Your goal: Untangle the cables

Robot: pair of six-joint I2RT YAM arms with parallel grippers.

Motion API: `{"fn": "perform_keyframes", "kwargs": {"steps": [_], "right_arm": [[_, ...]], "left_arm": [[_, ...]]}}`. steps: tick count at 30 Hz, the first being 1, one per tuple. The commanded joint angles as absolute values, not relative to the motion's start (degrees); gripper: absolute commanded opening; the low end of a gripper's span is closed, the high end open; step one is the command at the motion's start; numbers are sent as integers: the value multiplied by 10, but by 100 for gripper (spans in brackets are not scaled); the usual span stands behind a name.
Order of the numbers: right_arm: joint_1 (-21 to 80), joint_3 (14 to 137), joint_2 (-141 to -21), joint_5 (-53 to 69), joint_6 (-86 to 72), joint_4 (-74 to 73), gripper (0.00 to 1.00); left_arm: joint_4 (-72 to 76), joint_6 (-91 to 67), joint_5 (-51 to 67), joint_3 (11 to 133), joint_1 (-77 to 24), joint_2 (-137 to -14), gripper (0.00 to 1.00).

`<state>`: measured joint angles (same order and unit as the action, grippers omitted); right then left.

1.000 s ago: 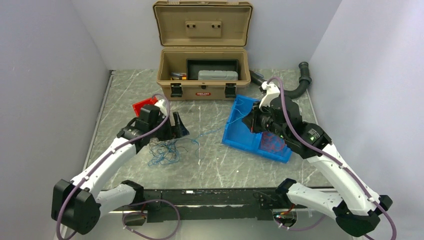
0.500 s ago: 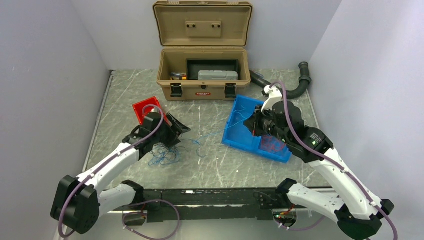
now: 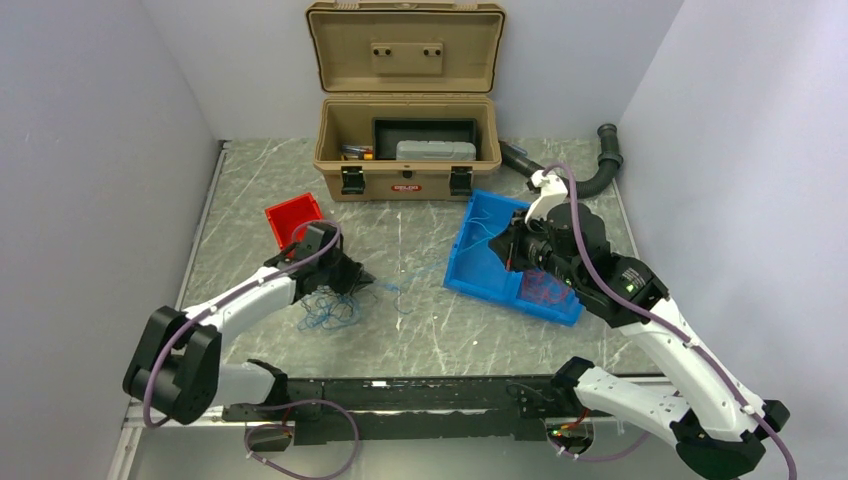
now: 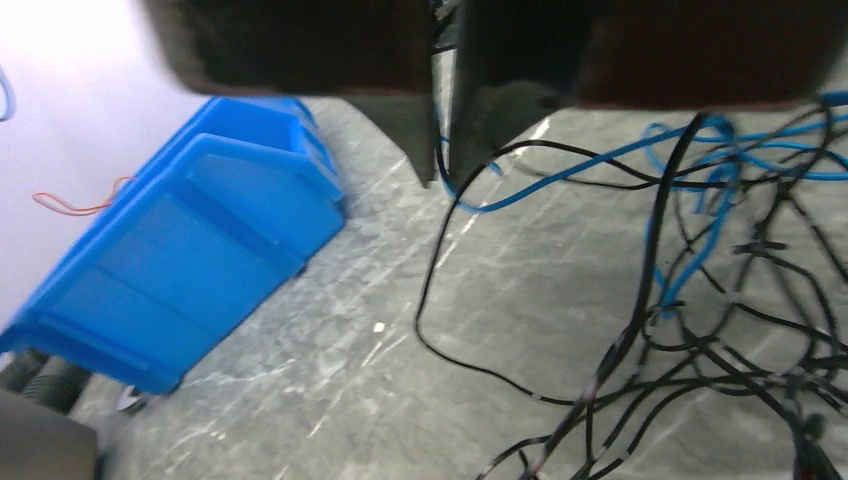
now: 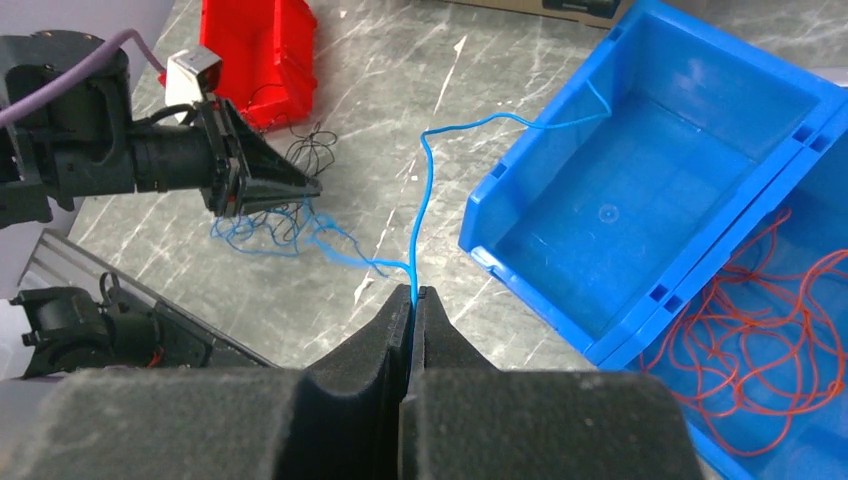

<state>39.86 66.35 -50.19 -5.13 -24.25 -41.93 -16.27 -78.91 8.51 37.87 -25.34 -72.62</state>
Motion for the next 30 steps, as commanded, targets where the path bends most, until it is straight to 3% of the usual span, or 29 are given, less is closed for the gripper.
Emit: {"fn": "perform_keyframes", "kwargs": {"steps": [1, 7, 12, 16, 22, 30], "right_arm": [[398, 672, -481, -108, -258, -408, 0], [397, 720, -429, -347, -304, -484, 0], [397, 746, -382, -509, -342, -519, 0], [397, 728, -361, -438, -277, -446, 0], [397, 766, -461, -276, -238, -460, 0], [396, 751, -547, -221, -241, -440, 0]], "left_arm": [[-177, -809, 56, 406, -251, -739, 4], [-264, -833, -125, 358, -244, -600, 0], [-294, -803, -150, 311, -188, -517, 0], [-285, -747, -131, 302, -168, -498, 0], [-261, -628, -63, 347, -171, -525, 0], [-198, -428, 93, 376, -180, -522, 0]]}}
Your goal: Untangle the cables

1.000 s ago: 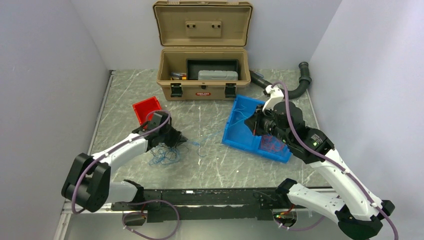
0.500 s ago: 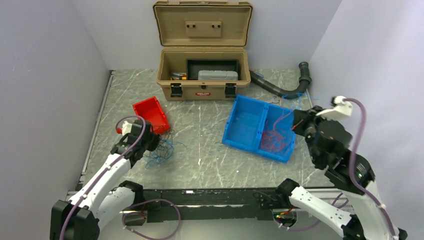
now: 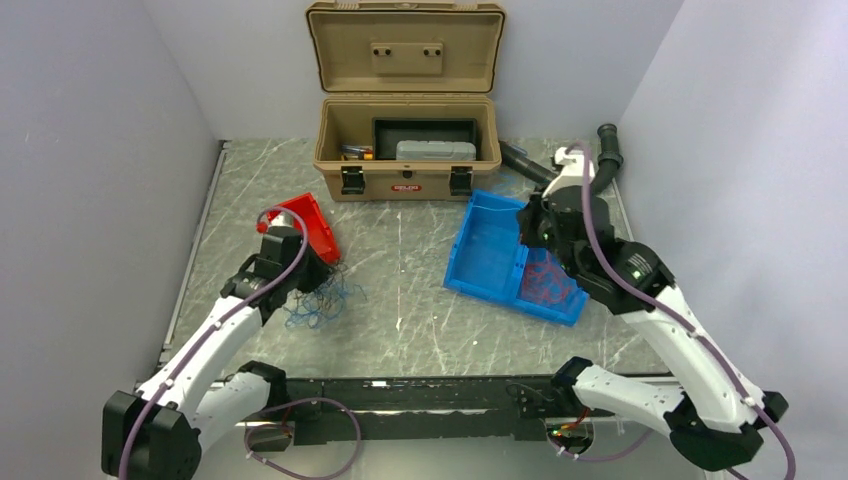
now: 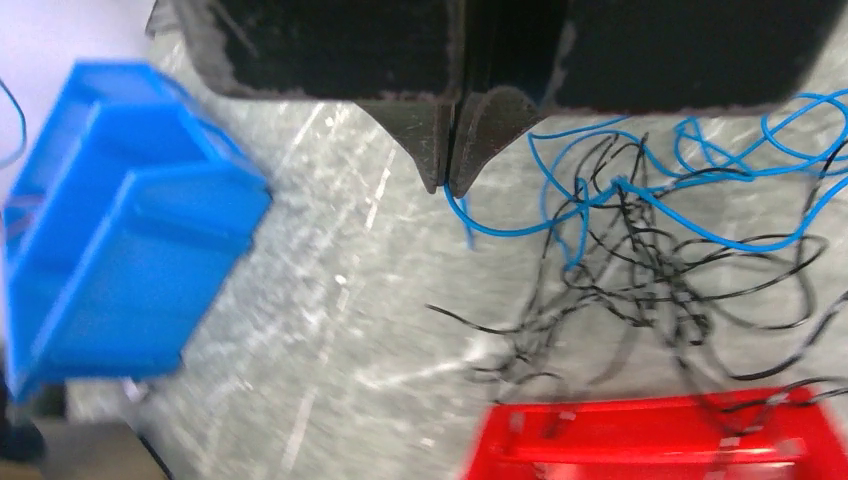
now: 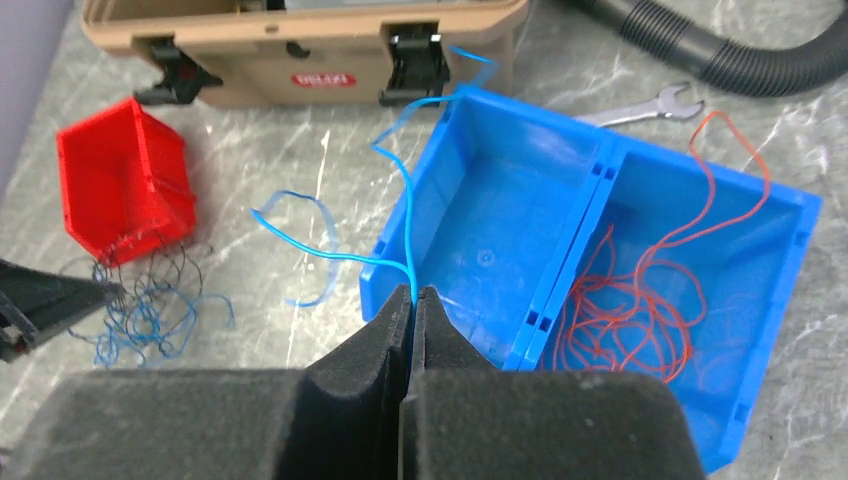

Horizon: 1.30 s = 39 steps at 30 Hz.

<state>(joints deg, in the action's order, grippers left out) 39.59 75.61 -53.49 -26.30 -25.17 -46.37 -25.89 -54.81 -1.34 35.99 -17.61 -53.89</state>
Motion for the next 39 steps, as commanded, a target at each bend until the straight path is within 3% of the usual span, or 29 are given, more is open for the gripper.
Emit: {"fn": "perform_keyframes", "kwargs": {"steps": [1, 8, 22, 23, 24, 25, 26, 33, 39], "right_arm": [[395, 743, -556, -218, -244, -433, 0], [352, 693, -604, -170, -247, -393, 0], [279, 626, -677, -92, -236, -362, 0], [278, 629, -680, -93, -239, -368, 30], [277, 632, -679, -98, -242, -372, 68], [277, 632, -675, -94, -241, -370, 85], [278, 631, -669, -79, -232, -365, 89], [300, 596, -623, 163, -160, -270, 84], [394, 570, -633, 193, -134, -194, 80]], "left_arm": [[-177, -419, 115, 368, -181, -512, 0], [-124, -390, 173, 335, -182, -436, 0], [-142, -335, 245, 376, -188, -450, 0], [-144, -329, 255, 383, -189, -457, 0], [-149, -321, 264, 389, -190, -462, 0], [-151, -314, 274, 397, -191, -467, 0], [-154, -305, 282, 403, -196, -472, 0], [-147, -261, 346, 439, -244, -501, 0], [-101, -264, 430, 455, -258, -503, 0]]}}
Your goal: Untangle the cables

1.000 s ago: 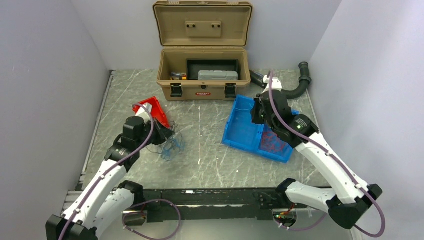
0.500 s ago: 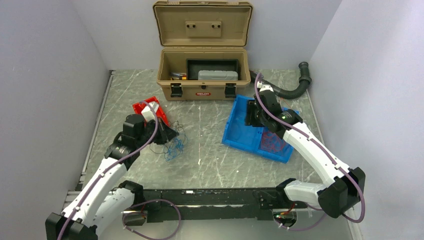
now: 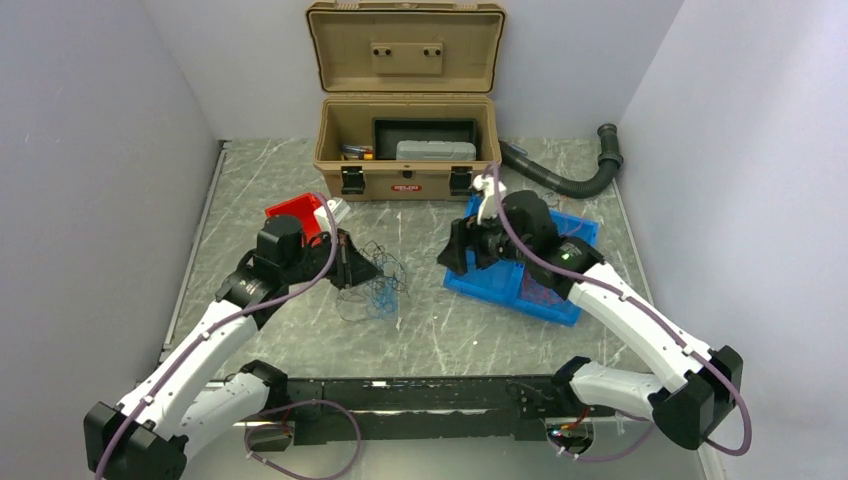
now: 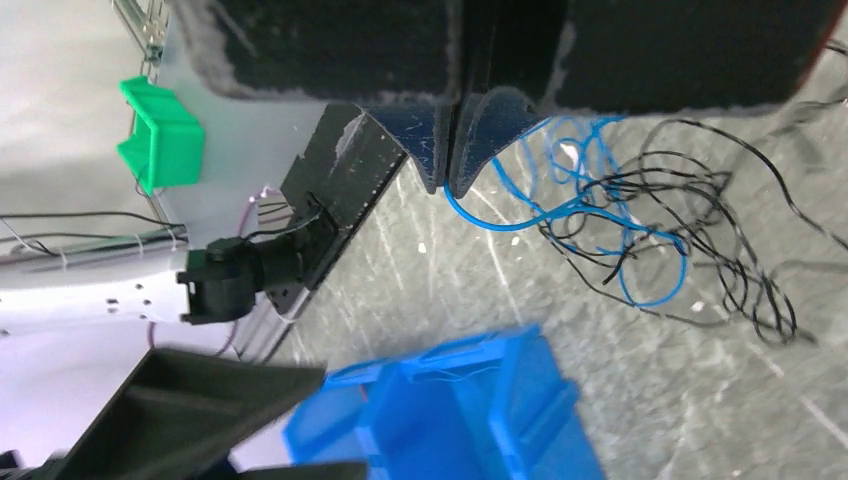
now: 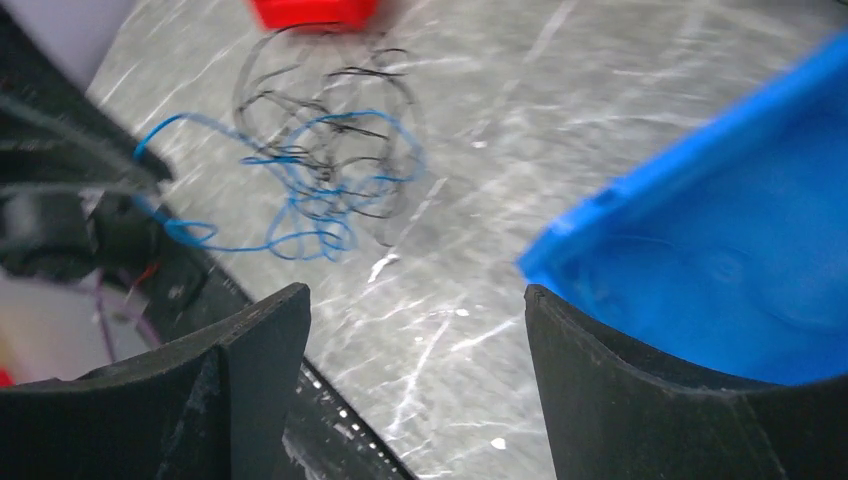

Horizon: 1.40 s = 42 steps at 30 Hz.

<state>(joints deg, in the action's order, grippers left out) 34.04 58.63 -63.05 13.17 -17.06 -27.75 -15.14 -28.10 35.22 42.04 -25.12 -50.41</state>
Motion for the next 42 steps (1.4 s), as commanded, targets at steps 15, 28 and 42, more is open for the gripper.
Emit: {"fn": "perform_keyframes", "kwargs": {"steps": [15, 28, 42], "right_arm": [[436, 499, -626, 187, -152, -112, 86], [519, 536, -739, 89, -191, -158, 75], [554, 518, -860, 128, -309, -26, 63]], "left_arm": [[-228, -225, 312, 503, -269, -493, 99], [-352, -266, 68, 506, -265, -573, 92], [-249, -293, 113, 449, -258, -675, 82]]}}
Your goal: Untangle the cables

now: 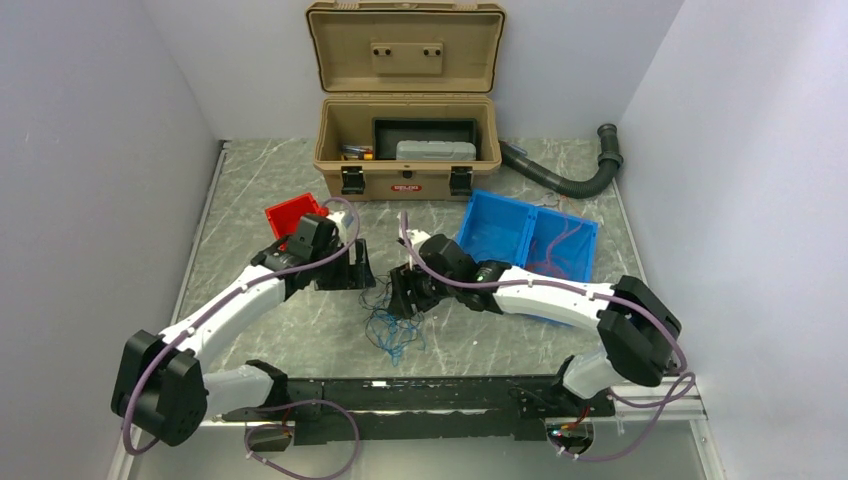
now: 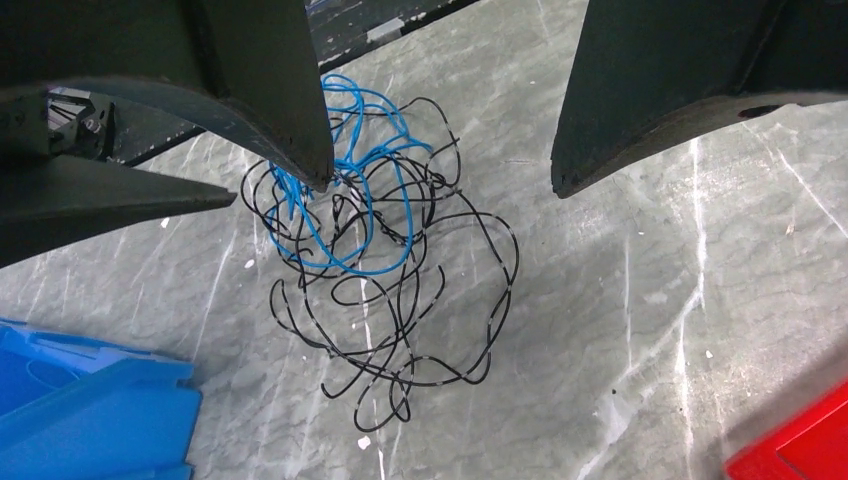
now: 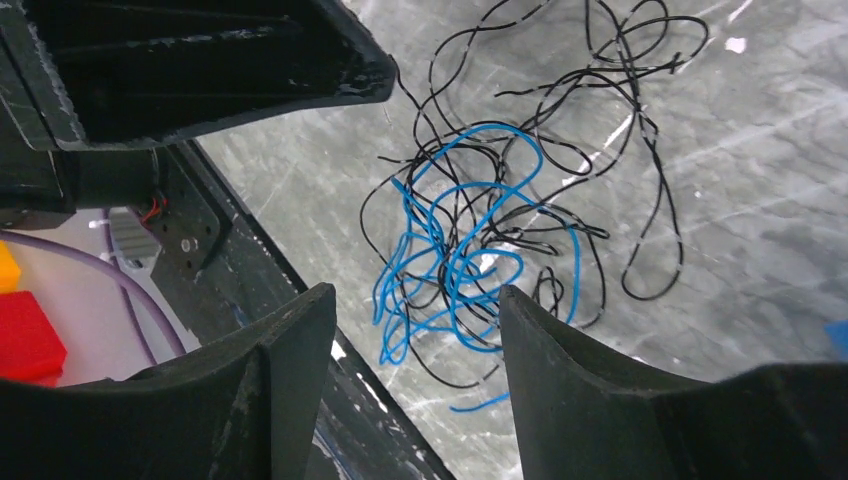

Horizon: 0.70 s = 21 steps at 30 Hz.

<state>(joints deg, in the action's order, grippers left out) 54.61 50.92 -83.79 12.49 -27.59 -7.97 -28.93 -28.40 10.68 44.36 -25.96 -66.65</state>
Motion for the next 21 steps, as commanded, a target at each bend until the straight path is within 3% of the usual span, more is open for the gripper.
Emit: {"fn": "perform_keyframes", "kwargs": {"steps": [1, 7, 8, 12, 14, 21], "right_arm": [[554, 521, -871, 122, -313, -29, 63], [569, 526, -917, 109, -325, -30, 52], [571, 525, -917, 106, -326, -33, 47], [575, 483, -843, 98, -336, -4, 9], [575, 466, -796, 83, -334, -4, 0], [574, 462, -705, 99, -258, -73, 0]], "left_arm": [[-248, -293, 112, 449, -258, -677, 82], [-270, -294, 67, 458, -257, -671, 84], [-272, -292, 64, 458, -257, -667, 84], [-265, -286, 71, 452, -257, -653, 82], [-259, -280, 76, 448, -257, -649, 81], [-192, -283, 119, 413, -259, -604, 80]]}}
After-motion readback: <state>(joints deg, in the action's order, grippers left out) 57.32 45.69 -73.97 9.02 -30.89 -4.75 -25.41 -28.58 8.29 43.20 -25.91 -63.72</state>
